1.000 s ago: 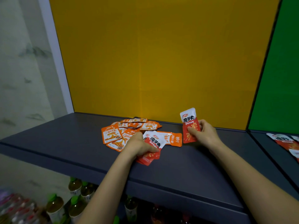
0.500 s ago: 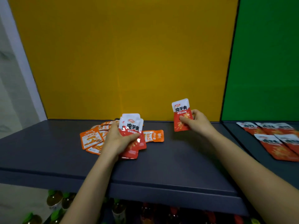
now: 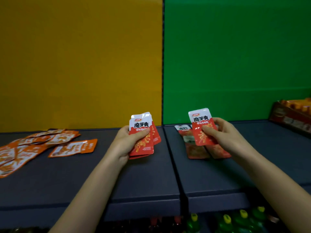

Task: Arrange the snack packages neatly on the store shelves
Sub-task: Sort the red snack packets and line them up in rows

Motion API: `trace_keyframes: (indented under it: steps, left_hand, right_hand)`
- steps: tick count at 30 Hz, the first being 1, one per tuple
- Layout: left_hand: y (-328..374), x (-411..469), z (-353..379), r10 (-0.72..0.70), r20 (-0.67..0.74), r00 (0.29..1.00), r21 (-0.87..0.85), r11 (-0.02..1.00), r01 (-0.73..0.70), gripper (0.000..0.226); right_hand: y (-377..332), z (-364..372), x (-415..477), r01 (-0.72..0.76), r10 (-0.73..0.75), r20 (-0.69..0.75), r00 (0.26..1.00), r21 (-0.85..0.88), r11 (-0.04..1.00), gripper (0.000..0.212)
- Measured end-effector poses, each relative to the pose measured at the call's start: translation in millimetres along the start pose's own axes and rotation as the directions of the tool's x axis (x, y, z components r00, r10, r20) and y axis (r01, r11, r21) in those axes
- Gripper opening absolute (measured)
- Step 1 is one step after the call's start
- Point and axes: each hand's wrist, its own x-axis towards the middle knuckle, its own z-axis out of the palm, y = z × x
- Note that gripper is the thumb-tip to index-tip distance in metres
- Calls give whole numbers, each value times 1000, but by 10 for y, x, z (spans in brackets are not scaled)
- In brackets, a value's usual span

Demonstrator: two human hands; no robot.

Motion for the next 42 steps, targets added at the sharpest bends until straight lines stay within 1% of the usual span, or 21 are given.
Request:
trace_keyframes:
  steps: [3, 6, 8, 11, 12, 14, 16, 18, 21, 24, 27, 29, 30, 32, 34, 35, 37, 38, 40, 42]
  left_hand:
    - [-69, -4, 417, -10, 28, 1000, -19, 1000, 11, 39]
    - [-90, -21, 792, -17, 51, 999, -37, 999, 19, 28]
    - [-123, -36, 999, -20, 56, 998, -38, 999, 22, 32]
    - [-205, -61, 1181, -31, 63, 998, -36, 999, 33, 41]
    - [-230, -75, 1208, -40, 59, 997, -23, 999, 41, 41]
    - [-265, -100, 1221, -50, 39, 998, 5, 999, 50, 35]
    - [-294, -120, 1206, -54, 25, 998, 14, 998, 54, 28]
    - [-311, -136, 1193, -62, 28, 998, 25, 998, 62, 22]
    - [-321, -151, 1197, -71, 29, 997, 51, 996, 69, 22]
    - [-324, -155, 1205, -62, 34, 997, 58, 996, 60, 20]
    - [-326, -174, 1211, -76, 41, 996, 74, 995, 73, 24]
    - [-325, -196, 1217, -82, 44, 996, 77, 994, 79, 24]
    - [-322, -217, 1224, -85, 47, 995, 78, 994, 82, 24]
    - [-330, -269, 1245, -86, 69, 994, 65, 995, 81, 27]
    - [-362, -336, 1270, -84, 108, 991, 38, 996, 80, 28]
    - [-378, -374, 1282, -89, 124, 988, 33, 996, 85, 28]
    - [-406, -451, 1299, -100, 150, 984, 24, 995, 98, 30]
    - [-417, -486, 1302, -100, 167, 981, 14, 995, 99, 31]
    - [-431, -555, 1310, -96, 192, 977, -3, 995, 99, 31]
    - [-443, -613, 1308, -80, 201, 976, -10, 996, 84, 29]
  right_hand:
    - [210, -474, 44, -39, 38, -53, 998, -6, 999, 23]
    - [434, -819, 133, -121, 120, -14, 993, -94, 988, 21]
    - [595, -945, 203, -170, 174, 10, 985, -175, 970, 23]
    - [785, -988, 288, -192, 200, 10, 980, -230, 954, 22]
    - [822, -990, 306, -185, 192, 5, 981, -256, 949, 22]
    - [835, -1003, 324, -160, 167, -12, 986, -367, 916, 23]
    - [830, -1024, 325, -131, 140, -20, 990, -499, 857, 28]
    - [831, -1038, 312, -117, 129, -20, 991, -576, 809, 32]
    - [851, -1047, 297, -96, 107, -23, 994, -645, 758, 33]
    - [875, -1047, 298, -69, 71, -25, 997, -677, 733, 33]
    - [904, -1042, 301, -62, 41, -46, 998, -704, 707, 35]
    - [904, -1039, 281, -42, -19, -74, 997, -733, 679, 39]
    - [884, -1036, 251, -16, -71, -89, 994, -731, 683, 39]
    - [806, -999, 156, 97, -216, -93, 972, -678, 728, 32]
    - [711, -906, 35, 235, -301, -18, 953, -580, 780, 25]
    - [668, -832, -30, 277, -295, 50, 954, -522, 807, 27]
    - [604, -676, -151, 308, -243, 199, 949, -439, 844, 39]
    - [597, -604, -189, 327, -241, 246, 939, -413, 850, 45]
    - [579, -505, -245, 345, -254, 275, 927, -364, 865, 52]
    - [578, -454, -287, 342, -262, 267, 927, -321, 883, 47]
